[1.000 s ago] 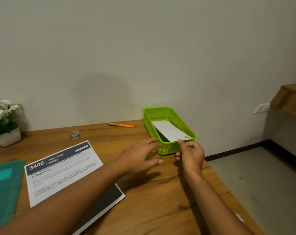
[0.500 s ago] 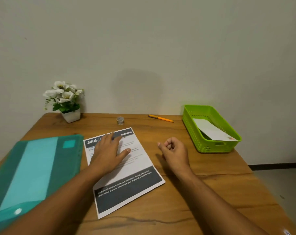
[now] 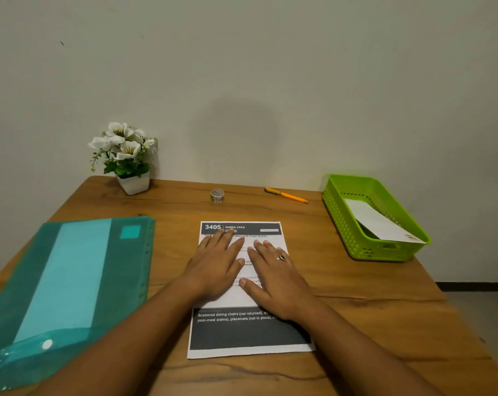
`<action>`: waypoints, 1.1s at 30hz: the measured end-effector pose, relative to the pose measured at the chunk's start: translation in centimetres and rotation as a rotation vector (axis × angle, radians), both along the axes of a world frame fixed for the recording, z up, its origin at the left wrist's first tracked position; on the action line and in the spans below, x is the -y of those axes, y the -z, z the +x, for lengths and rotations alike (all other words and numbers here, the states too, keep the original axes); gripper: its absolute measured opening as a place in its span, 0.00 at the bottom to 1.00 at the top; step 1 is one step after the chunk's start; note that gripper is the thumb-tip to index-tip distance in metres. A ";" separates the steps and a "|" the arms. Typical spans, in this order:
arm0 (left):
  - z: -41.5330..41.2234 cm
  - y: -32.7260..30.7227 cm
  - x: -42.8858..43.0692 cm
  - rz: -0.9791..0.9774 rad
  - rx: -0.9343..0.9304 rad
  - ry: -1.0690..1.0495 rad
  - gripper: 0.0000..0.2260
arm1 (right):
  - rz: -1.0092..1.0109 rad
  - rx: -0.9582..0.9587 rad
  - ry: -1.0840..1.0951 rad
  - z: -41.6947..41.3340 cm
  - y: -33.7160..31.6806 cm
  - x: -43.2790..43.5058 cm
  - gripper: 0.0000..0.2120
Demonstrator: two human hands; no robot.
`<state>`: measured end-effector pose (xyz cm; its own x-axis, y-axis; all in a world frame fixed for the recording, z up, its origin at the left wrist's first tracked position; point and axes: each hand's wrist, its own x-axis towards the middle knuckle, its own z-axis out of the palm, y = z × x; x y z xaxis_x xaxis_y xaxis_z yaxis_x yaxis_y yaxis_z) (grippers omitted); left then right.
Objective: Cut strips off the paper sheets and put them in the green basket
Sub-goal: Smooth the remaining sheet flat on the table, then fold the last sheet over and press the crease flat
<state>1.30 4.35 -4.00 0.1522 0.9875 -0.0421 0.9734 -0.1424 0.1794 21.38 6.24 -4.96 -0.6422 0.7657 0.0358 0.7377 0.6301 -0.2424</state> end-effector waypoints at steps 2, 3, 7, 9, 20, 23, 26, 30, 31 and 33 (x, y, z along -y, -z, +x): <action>-0.9 0.2 -0.4 0.006 -0.019 -0.031 0.29 | -0.009 0.030 -0.003 0.2 0.3 -0.1 0.38; -1.5 0.3 -0.6 0.011 -0.029 -0.060 0.30 | -0.006 0.038 -0.004 0.2 0.2 -0.1 0.37; -3.0 0.9 -0.9 0.031 -0.062 -0.108 0.34 | 0.015 0.082 0.007 -0.6 0.0 -0.3 0.38; -3.1 1.0 -0.8 0.036 -0.069 -0.099 0.35 | 0.021 0.112 -0.042 -1.5 -0.1 -0.4 0.39; -2.8 1.0 -0.7 0.040 -0.080 -0.115 0.30 | -0.003 0.141 0.033 -1.2 0.0 -7.4 0.40; -2.7 1.1 -0.7 0.058 -0.080 -0.144 0.30 | -0.001 0.145 0.057 -0.7 0.2 -8.1 0.39; -1.7 0.7 -1.0 0.064 -0.121 0.035 0.31 | 0.012 0.132 0.055 -0.7 0.4 -8.1 0.39; -1.0 0.7 -1.7 0.006 -0.115 0.171 0.34 | 0.010 0.124 0.054 -0.6 0.5 -8.1 0.38; -1.6 0.8 -2.2 -0.007 -0.119 0.143 0.34 | 0.007 0.121 0.054 -0.6 0.5 -8.1 0.38; -3.3 0.6 -3.3 -0.035 -0.136 0.048 0.34 | 0.005 0.118 0.050 -0.7 0.3 -8.1 0.38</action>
